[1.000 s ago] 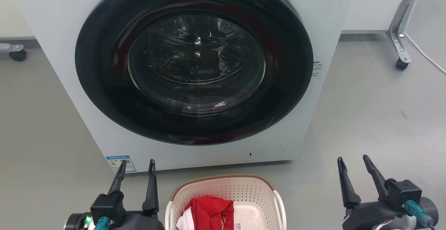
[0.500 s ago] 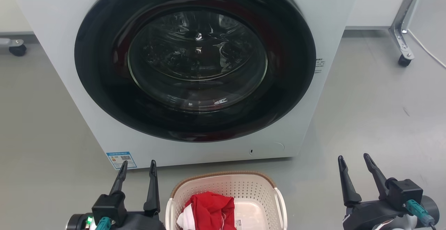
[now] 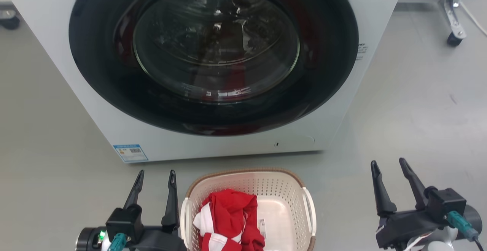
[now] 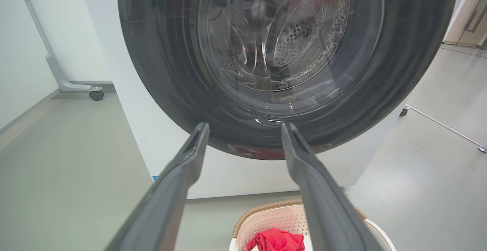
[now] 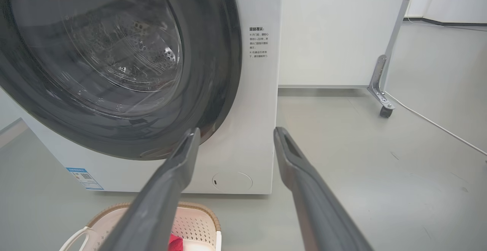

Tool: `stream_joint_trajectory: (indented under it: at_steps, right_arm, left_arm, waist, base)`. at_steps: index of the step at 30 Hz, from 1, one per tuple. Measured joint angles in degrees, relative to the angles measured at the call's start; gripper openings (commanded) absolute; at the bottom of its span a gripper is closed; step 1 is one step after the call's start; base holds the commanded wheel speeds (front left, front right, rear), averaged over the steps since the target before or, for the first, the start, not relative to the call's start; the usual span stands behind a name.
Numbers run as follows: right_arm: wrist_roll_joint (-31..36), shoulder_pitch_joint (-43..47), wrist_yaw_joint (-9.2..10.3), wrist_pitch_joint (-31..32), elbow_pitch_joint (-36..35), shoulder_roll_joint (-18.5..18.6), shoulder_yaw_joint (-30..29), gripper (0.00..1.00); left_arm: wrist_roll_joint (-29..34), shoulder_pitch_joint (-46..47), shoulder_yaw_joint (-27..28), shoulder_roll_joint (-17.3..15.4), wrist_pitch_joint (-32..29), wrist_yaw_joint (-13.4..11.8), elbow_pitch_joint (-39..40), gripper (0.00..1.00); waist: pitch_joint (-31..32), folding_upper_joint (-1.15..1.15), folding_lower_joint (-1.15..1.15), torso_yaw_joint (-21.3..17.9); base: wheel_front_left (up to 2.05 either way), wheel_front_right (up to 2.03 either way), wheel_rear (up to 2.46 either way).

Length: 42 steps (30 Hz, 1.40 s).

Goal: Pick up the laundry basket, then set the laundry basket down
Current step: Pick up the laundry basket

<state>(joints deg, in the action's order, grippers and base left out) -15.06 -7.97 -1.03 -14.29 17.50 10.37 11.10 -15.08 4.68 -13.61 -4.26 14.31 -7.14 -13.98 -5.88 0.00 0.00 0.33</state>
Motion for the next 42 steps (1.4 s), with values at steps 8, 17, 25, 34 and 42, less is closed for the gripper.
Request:
stream_joint_trajectory:
  at_steps: [8,17,25,34,42]
  right_arm:
    - [0.00,-3.63,-0.57,-0.01,0.09,-0.04,-0.68,1.00]
    - [0.54,-8.76,-1.49,-0.01,2.40,-0.36,-0.63,1.00]
    - [0.83,-15.72,-2.10,-0.02,6.09,-0.36,-0.43,1.00]
    - [1.75,-23.23,-3.03,-0.14,11.60,-0.57,1.18,1.00]
    - [2.49,-26.93,-4.06,-0.18,18.25,-0.82,2.68,1.00]
  left_arm:
    - [0.64,3.95,-0.60,0.34,-0.08,0.00,-0.51,1.00]
    - [0.62,10.10,-1.05,0.67,-1.93,0.07,-4.02,1.00]
    - [0.01,18.47,-0.99,1.00,-4.14,1.07,-8.87,1.00]
    - [-1.24,27.89,-1.83,1.36,-7.14,2.83,-15.99,1.00]
    - [-1.99,31.95,-1.97,1.85,-7.68,3.71,-24.24,1.00]
  waist:
    - [-5.91,0.00,0.00,0.50]
    - [-13.11,0.01,0.01,1.11]
    - [-19.80,0.01,0.01,1.70]
    - [-27.53,0.01,0.01,2.08]
    - [-33.42,0.01,0.01,2.47]
  base:
    - [0.00,0.00,0.00]
    - [0.00,0.00,0.00]
    - [0.00,0.00,0.00]
    - [0.00,0.00,0.00]
    - [0.00,0.00,0.00]
